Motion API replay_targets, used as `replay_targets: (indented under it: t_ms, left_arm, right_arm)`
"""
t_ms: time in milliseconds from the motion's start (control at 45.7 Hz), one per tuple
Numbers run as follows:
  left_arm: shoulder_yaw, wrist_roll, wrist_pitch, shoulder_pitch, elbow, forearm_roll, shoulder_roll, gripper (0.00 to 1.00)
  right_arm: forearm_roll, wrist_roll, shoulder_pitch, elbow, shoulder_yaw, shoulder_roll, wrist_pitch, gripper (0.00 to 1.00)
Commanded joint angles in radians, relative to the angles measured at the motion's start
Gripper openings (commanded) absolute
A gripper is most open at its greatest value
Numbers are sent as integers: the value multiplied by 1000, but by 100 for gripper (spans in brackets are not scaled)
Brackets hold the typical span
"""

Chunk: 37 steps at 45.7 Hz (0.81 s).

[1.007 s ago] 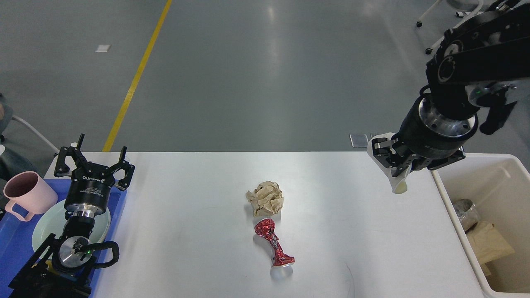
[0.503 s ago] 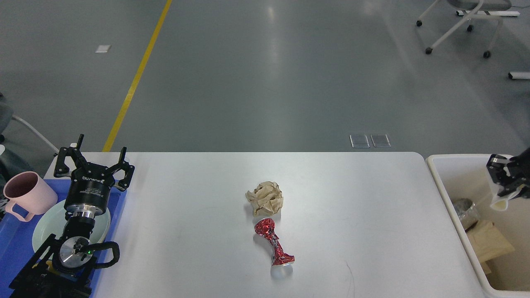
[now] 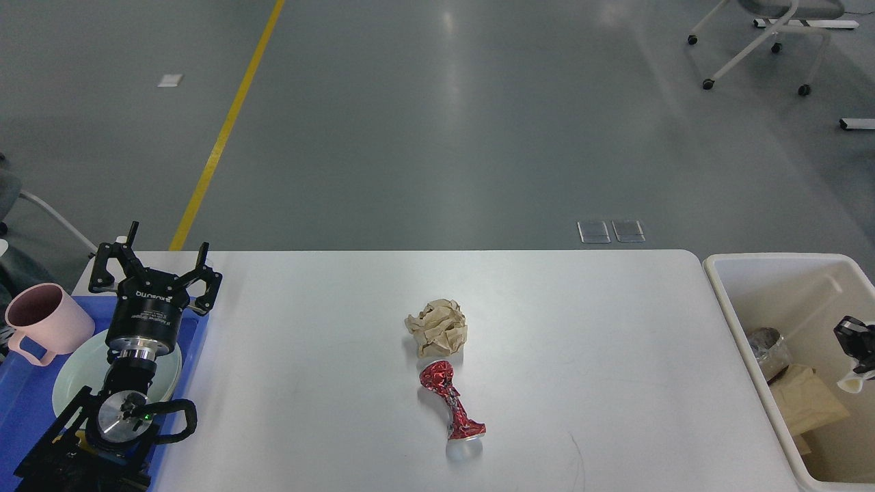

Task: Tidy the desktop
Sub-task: 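Release the cup in the bin and hold the right gripper there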

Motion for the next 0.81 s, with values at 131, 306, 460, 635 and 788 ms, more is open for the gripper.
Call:
replay_targets:
  t_ms: [131,306,460,635,788]
  left_arm:
    - [0,0,0,0,0,0,0,96]
    - [-2,0,0,0,0,0,0,97]
    - [0,0,0,0,0,0,0,97]
    - [0,0,0,0,0,0,0,97]
    - [0,0,0,0,0,0,0,96]
  right_arm:
    - [5,5,-392,-338,113,197,-214,0]
    - [15,8,-564,-519,135,308,-332,0]
    - [15,8,-606,-542,138,334,-384,0]
    - [18,7,-609,-542,141,337,-389,0]
    - [18,7,-609,-542,139,342,-392,0]
